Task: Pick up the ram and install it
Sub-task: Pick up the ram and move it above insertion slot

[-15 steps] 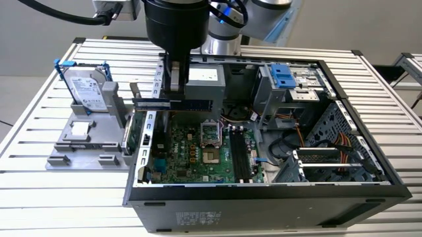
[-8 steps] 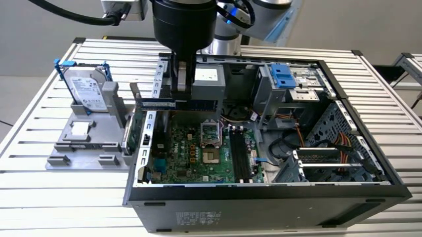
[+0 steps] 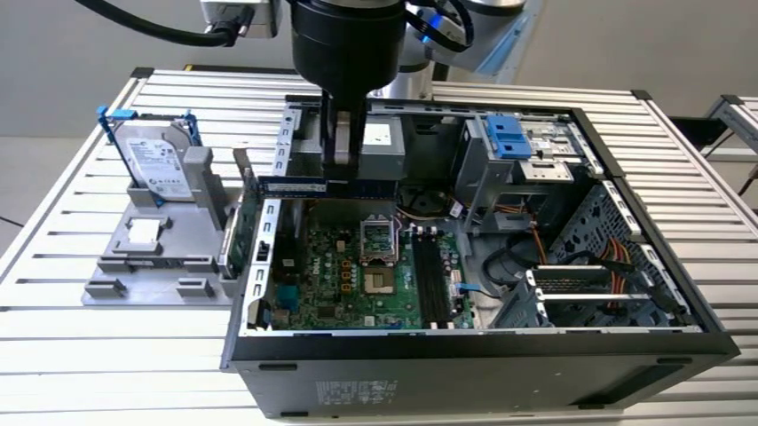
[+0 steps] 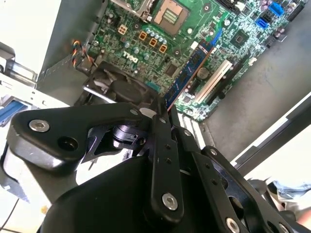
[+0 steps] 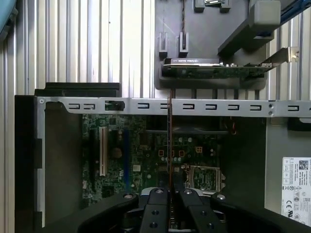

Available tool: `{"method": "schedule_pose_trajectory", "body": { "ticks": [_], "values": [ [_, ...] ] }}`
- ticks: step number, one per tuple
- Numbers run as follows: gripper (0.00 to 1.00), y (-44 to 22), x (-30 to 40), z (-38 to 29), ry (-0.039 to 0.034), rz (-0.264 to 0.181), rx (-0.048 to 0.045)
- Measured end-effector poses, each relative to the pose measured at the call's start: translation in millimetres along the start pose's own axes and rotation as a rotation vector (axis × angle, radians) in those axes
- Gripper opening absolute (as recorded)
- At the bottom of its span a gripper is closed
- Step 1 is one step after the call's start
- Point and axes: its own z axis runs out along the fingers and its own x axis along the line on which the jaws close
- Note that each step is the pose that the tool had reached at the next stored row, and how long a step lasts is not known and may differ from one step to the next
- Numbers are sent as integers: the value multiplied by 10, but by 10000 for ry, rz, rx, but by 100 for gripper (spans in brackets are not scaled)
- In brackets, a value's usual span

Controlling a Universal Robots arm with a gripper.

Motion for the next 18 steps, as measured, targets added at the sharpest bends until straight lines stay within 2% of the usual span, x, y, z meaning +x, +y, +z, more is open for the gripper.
{"method": "schedule_pose_trajectory", "body": {
  "ticks": [18],
  "values": [
    [0, -239, -1, -12, -1, 34, -60]
  ]
}}
